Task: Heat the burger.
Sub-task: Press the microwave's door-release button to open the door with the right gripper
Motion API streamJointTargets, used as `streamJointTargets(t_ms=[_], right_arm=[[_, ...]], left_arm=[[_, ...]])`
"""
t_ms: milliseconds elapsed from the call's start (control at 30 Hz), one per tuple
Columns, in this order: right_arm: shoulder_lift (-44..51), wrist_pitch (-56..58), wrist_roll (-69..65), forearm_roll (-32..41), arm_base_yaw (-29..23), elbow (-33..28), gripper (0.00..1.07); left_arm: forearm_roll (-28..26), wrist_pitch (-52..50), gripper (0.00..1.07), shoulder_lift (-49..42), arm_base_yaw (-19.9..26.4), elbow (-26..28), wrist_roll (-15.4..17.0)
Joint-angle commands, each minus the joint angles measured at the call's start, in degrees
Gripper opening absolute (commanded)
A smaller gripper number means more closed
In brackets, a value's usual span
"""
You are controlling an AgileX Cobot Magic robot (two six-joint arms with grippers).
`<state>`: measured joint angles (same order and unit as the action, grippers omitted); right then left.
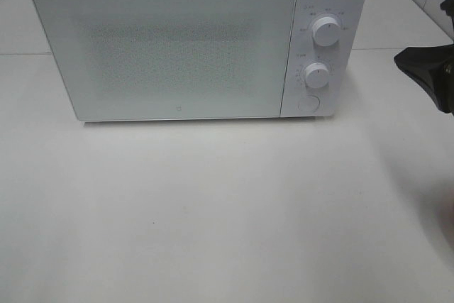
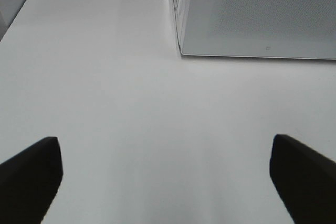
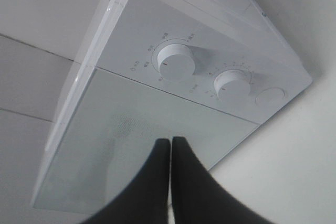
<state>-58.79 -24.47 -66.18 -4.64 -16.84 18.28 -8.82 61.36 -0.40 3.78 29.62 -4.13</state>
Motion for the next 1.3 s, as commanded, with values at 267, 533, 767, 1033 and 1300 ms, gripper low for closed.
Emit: streamJointTargets(t_ms=[267, 533, 767, 1033, 1300], right_arm=[[-5.61, -0.97, -11.52, -0.23, -0.17, 0.0, 0.0], [-19.08, -13.41, -16.79, -0.23, -0.17, 0.0, 0.0], [-30.02, -24.58, -20.8, -0.23, -0.17, 0.06, 0.0], [-40.16, -28.53, -23.32, -0.23, -0.17, 3.38, 0.0], [-46.12, -29.05, -23.49, 3.04, -2.41, 8.02, 0.0]], left_arm=[[-0.34, 0.0, 1.0, -0.57, -0.17, -0.11, 0.17], [-0.34, 0.0, 1.0, -0.57, -0.17, -0.11, 0.17], [-0.34, 0.0, 1.0, -0.57, -0.17, -0.11, 0.17], [-0.34, 0.0, 1.0, -0.57, -0.17, -0.11, 0.17], [-0.34, 0.0, 1.0, -0.57, -0.17, -0.11, 0.17]])
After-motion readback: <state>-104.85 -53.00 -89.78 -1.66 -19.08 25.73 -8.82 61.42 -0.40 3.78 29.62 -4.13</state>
